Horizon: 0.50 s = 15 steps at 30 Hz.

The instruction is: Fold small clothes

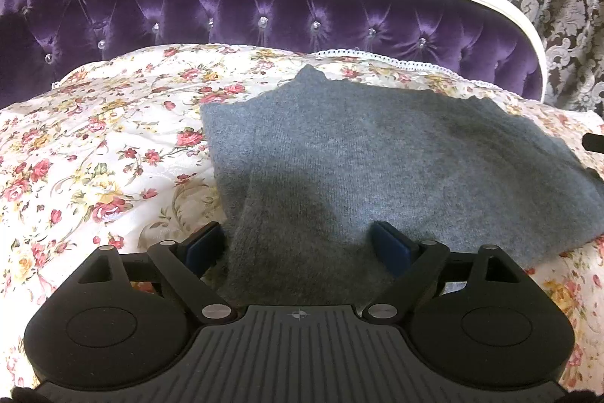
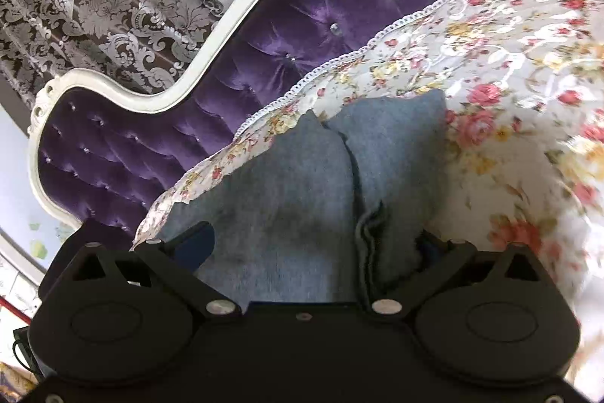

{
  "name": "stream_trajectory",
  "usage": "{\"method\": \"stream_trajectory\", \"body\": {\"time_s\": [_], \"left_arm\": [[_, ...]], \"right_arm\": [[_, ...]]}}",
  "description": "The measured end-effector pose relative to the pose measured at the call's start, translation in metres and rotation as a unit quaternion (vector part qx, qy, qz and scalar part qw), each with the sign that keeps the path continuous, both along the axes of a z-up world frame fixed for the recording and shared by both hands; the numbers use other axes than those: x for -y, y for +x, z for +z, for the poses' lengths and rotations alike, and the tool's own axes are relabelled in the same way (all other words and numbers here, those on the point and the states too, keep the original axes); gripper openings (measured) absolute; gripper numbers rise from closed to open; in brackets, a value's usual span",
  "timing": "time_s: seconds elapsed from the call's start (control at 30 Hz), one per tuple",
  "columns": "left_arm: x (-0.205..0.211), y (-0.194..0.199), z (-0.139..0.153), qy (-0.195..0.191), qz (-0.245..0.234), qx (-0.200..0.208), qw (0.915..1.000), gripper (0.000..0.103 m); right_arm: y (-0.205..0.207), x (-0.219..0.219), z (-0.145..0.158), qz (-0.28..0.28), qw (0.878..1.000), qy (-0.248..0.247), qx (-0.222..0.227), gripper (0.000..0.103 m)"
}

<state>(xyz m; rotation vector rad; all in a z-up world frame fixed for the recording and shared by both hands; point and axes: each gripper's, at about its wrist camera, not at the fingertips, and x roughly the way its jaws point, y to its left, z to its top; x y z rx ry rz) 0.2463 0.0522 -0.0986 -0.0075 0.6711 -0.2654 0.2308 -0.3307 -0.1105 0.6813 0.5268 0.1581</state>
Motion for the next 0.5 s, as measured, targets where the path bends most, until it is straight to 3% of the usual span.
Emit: {"method": "stream_trajectory", "body": {"time_s": [0.17,0.27,0.5], "left_arm": [[-0.004,0.007,0.010,-0.008,0.003,-0.031,0.9995,0.086],[-0.008,0.009,0.026,-0.024,0.032,-0.053,0.9978,0.085],[0.033,0.029,0.075,-0.016,0.009,-0.022,0.9996,0.085]], "right_arm": [[0.008,-0.004,0.007,0.035,0.999,-0.033,-0.023,0.103],[0.004,0.000,0.004,0.042,0.999,-0.020,-0.013,0.103],[0.006,0.006,0.004,0.020,0.999,0.022,-0.022,0.103]]}}
